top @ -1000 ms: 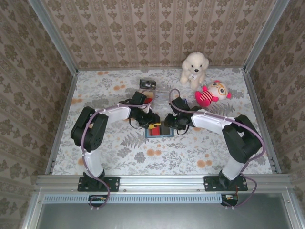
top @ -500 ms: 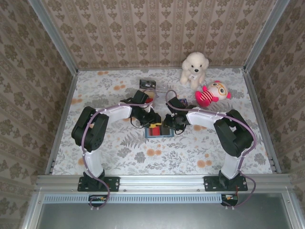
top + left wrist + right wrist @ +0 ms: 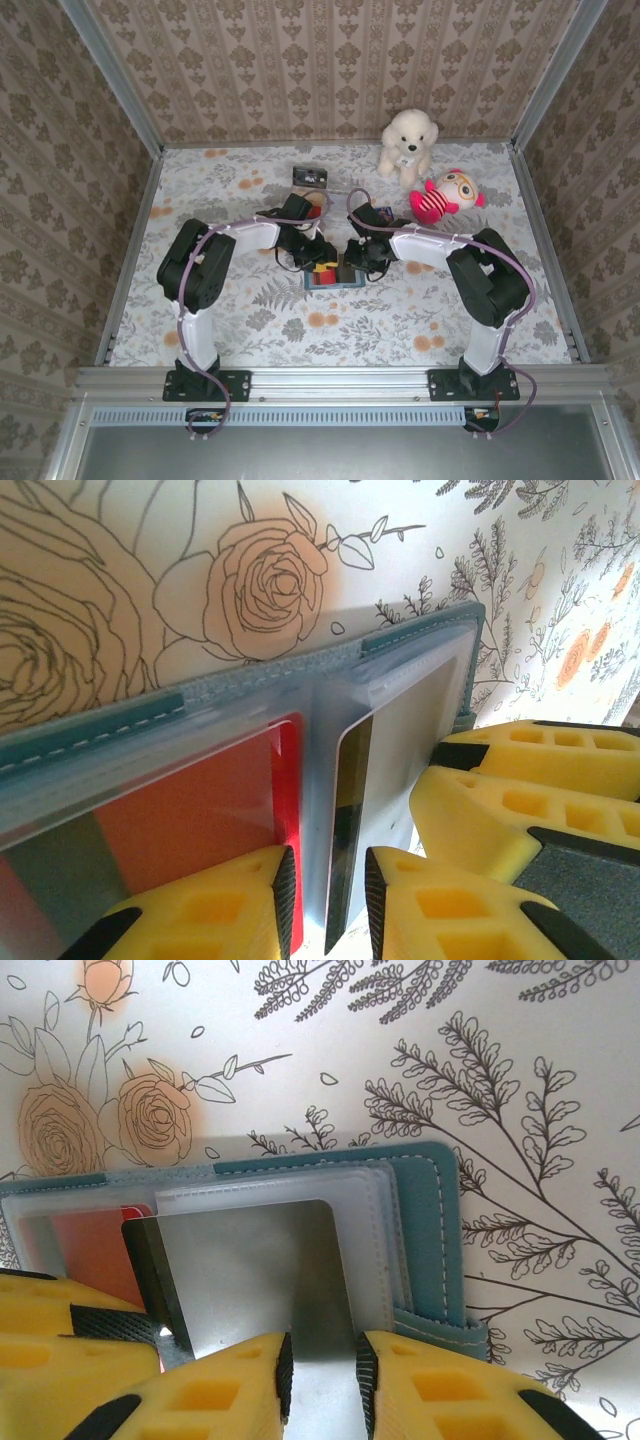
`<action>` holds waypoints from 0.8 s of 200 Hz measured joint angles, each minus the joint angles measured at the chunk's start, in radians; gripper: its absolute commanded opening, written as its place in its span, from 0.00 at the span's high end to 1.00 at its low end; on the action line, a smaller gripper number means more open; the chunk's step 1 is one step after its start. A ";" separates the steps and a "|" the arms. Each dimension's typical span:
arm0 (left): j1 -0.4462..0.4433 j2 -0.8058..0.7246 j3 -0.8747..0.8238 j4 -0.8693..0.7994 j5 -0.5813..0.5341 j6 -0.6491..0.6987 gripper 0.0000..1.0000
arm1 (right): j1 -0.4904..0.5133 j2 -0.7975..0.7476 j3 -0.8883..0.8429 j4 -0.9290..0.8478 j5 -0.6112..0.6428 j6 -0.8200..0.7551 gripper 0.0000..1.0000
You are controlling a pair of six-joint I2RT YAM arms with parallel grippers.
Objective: Take the credit cards out of the card holder
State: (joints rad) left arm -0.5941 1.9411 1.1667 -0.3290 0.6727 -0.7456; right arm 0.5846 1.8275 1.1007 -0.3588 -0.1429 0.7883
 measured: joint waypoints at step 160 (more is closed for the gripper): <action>0.019 0.002 -0.034 0.098 0.046 -0.021 0.96 | 0.000 0.013 0.013 -0.011 -0.008 0.005 0.74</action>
State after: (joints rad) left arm -0.5755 1.9427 1.1324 -0.2306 0.7189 -0.7670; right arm 0.5842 1.8408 1.1141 -0.3702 -0.1505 0.7929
